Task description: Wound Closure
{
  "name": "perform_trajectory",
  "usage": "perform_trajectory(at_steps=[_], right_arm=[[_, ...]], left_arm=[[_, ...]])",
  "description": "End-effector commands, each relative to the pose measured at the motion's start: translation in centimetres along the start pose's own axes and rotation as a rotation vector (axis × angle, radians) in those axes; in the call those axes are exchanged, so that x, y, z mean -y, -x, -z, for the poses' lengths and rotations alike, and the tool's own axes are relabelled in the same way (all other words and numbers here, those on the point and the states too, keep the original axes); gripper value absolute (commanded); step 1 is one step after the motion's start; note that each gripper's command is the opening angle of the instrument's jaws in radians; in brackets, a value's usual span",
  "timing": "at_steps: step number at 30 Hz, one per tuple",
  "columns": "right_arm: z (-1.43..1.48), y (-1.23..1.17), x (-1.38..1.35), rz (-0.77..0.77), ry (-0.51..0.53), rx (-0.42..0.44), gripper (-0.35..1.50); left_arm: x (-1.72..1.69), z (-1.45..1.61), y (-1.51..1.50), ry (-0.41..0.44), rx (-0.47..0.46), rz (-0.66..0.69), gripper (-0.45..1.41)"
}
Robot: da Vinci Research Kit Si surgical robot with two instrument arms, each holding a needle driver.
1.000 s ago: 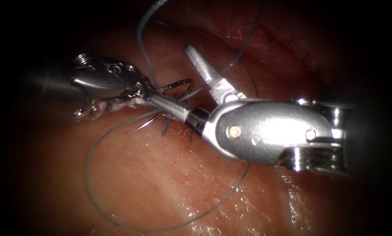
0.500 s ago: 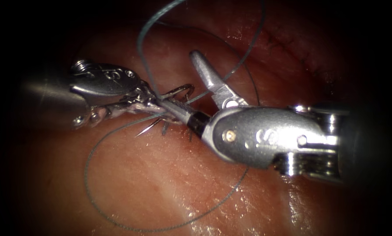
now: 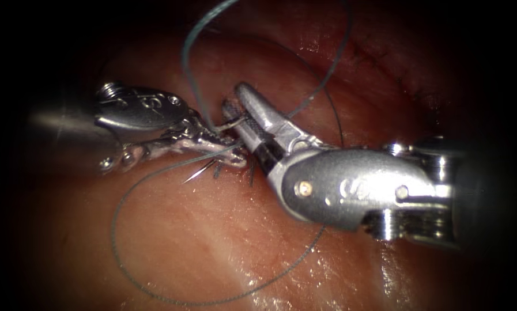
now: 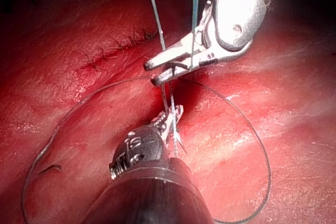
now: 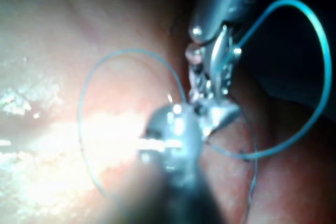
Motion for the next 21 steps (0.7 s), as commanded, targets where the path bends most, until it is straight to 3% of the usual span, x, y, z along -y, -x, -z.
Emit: perform_trajectory(at_steps=[1,10,12,15,21], right_arm=[[-0.04,0.05,0.08,0.002,-0.022,0.01,-0.35],[0.05,0.11,0.02,0.034,-0.07,0.002,-0.35],[0.1,0.14,-0.03,0.05,-0.079,-0.009,-0.35],[0.26,0.23,-0.22,0.067,-0.09,-0.024,-0.35],[0.59,0.46,-0.58,0.053,-0.045,-0.054,-0.35]], left_arm=[[0.0,-0.05,0.06,0.003,-0.001,-0.005,-0.45],[-0.12,-0.02,0.02,-0.015,-0.03,-0.054,-0.42],[-0.15,-0.05,-0.02,-0.039,-0.046,-0.049,0.22],[-0.16,-0.13,-0.06,-0.073,-0.09,-0.243,1.26],[-0.18,-0.32,-0.06,-0.097,-0.152,-0.343,1.38]])
